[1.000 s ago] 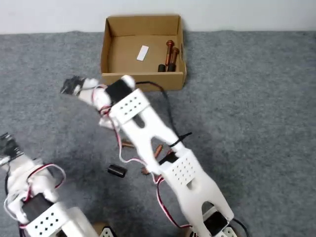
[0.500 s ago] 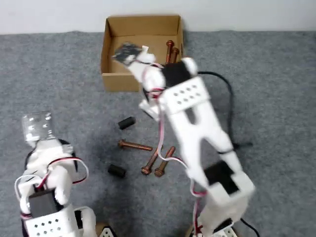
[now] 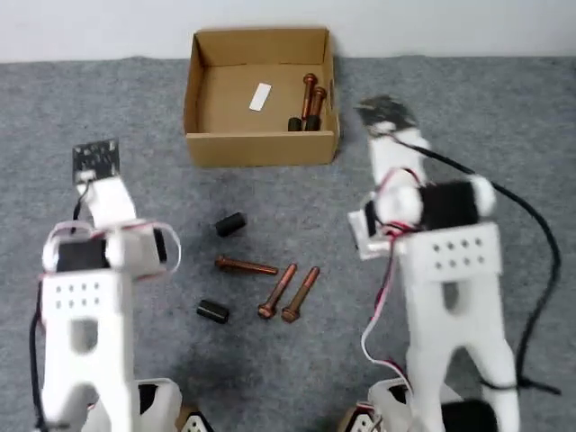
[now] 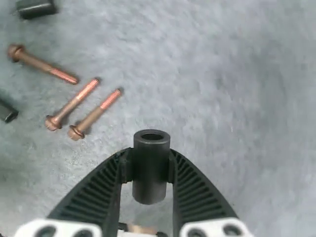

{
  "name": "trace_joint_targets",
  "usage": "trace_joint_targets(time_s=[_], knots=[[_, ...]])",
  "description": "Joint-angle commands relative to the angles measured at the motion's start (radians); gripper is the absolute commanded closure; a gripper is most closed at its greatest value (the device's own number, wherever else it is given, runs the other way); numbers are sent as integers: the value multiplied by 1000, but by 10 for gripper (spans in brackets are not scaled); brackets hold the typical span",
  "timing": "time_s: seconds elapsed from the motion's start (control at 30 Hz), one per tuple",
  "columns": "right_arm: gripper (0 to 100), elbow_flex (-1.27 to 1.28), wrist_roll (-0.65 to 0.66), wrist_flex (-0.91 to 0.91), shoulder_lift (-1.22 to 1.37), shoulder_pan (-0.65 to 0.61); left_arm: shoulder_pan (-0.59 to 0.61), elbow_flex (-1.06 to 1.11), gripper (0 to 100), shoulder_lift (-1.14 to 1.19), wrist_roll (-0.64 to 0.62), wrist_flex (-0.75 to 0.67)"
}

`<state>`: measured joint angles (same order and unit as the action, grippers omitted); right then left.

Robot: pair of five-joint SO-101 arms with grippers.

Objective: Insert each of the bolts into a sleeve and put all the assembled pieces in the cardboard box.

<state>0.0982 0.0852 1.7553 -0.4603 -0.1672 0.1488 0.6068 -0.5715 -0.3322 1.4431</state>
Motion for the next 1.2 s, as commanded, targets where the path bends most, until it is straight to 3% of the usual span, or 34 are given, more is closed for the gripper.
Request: trace_joint_targets(time_s=[0.0, 0.4, 0.6, 0.8, 1.17], knots=[[989, 63, -66, 39, -114, 114, -51, -145, 994, 158, -103, 61], [989, 245, -72, 38, -288, 487, -290, -464, 992, 589, -597, 210], [989, 292, -72, 38, -344, 584, -321, -644, 975, 773, -654, 212], [989, 292, -74, 24, -372, 624, -339, -728, 783, 918, -657, 265], [989, 292, -72, -5, -364, 628, -353, -849, 795, 1142, -669, 285]])
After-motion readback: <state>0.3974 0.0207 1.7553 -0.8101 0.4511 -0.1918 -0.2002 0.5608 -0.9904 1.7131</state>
